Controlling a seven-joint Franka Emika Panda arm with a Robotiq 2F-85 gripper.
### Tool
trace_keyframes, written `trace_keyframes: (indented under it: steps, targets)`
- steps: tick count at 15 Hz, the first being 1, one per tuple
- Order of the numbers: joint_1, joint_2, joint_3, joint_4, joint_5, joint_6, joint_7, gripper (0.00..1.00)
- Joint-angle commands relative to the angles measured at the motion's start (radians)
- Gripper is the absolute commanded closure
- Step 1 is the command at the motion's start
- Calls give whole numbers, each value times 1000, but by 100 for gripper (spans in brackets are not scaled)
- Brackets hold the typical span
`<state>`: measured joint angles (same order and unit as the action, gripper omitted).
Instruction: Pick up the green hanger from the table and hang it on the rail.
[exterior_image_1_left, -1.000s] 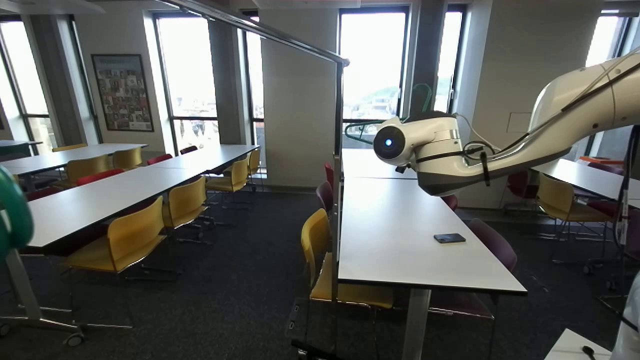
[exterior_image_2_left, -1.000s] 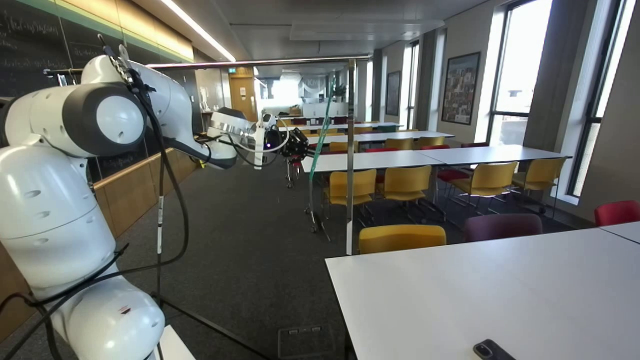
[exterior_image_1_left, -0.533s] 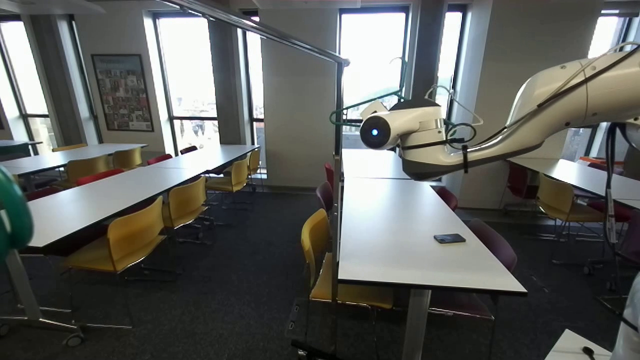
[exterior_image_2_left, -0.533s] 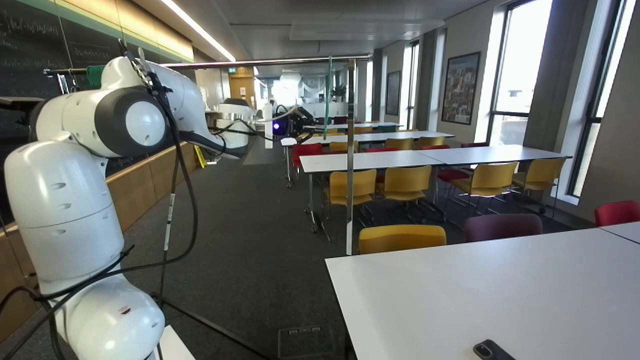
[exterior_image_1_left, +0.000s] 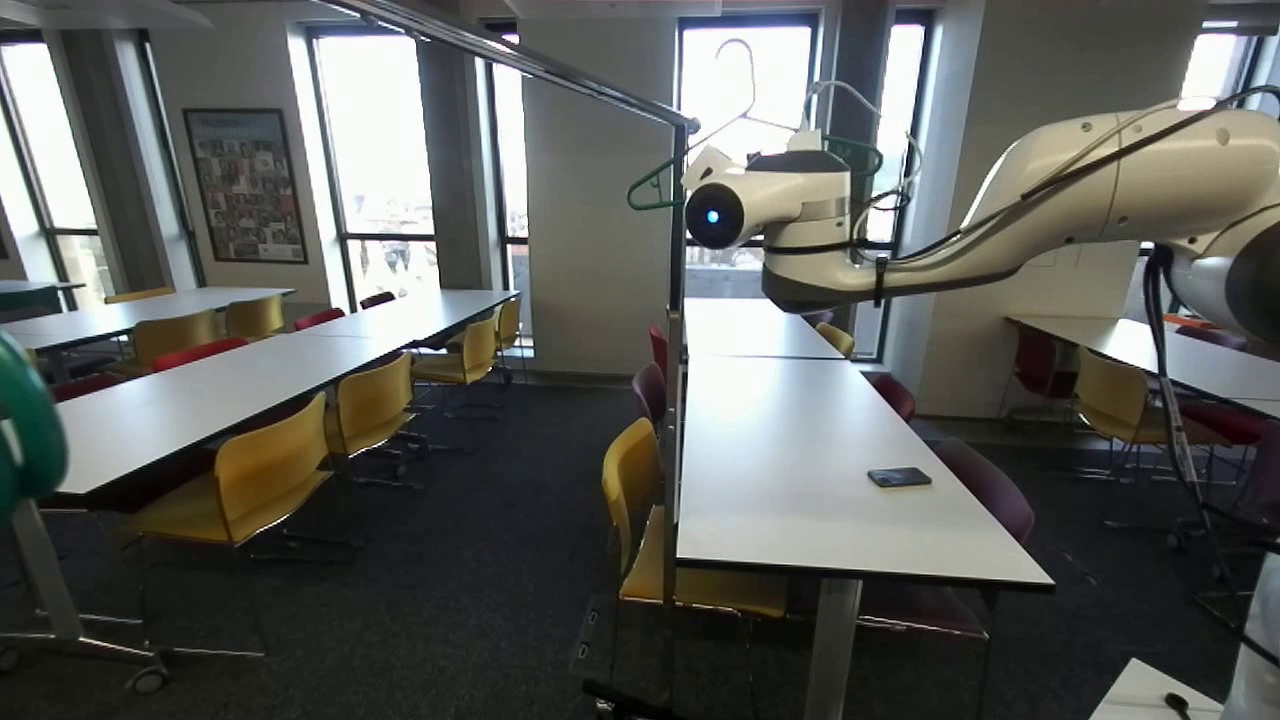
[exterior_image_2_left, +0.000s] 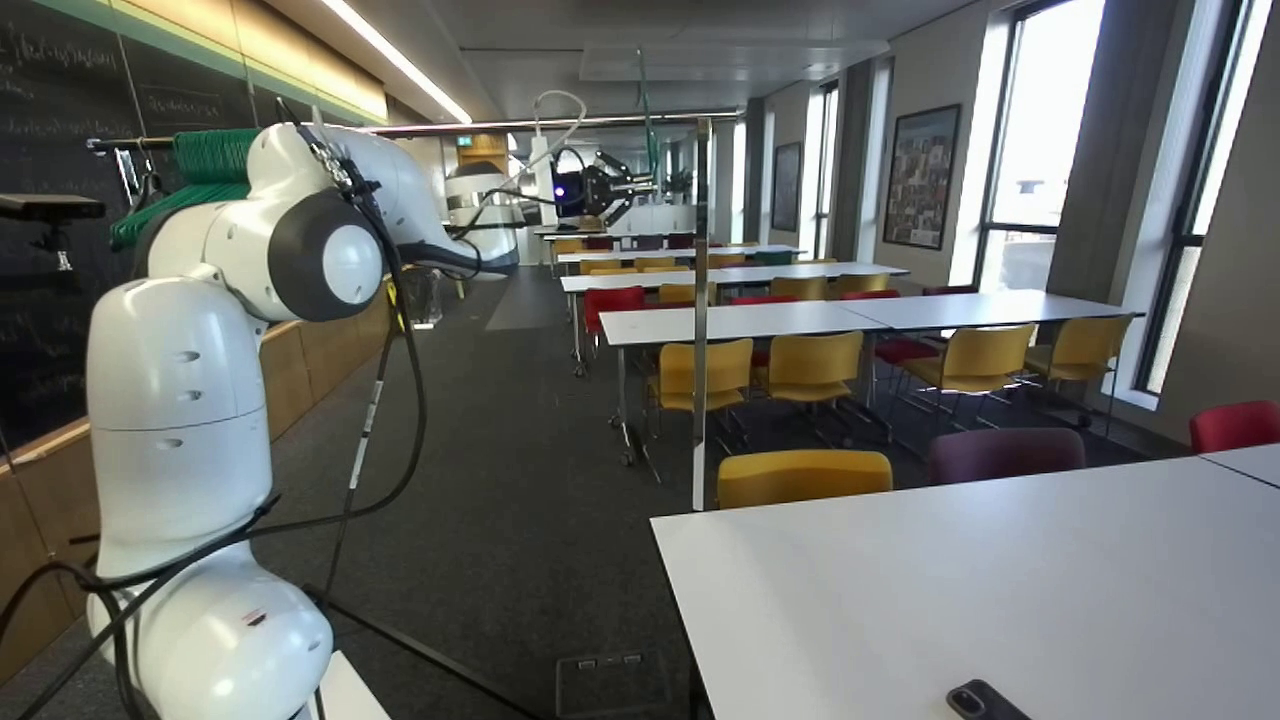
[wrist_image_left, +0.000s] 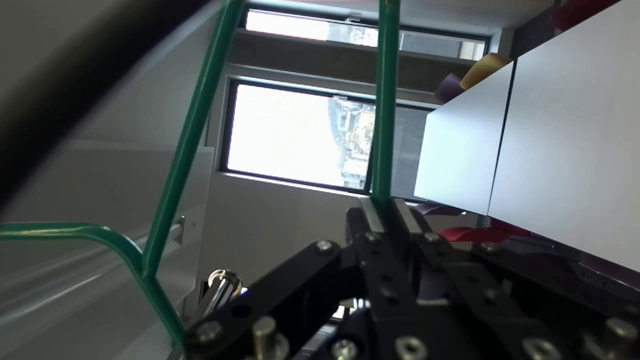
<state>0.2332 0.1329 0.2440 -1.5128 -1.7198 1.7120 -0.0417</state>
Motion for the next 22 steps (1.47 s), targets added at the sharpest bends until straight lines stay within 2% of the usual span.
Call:
trace_keyframes:
  steps: [1,6,7,13,17,22]
  targets:
    - [32,110,-2,202,35,-32,-189,98]
    - [74,237,-19,404,101,-82,-376,98]
    - [67,267,2,447,92,-102,-412,98]
    - [123,383,-1,613,65,-155,-578,98]
    - [130,426,12,676,108,-138,-631,98]
    - [122,423,18,660,145,-121,-595,98]
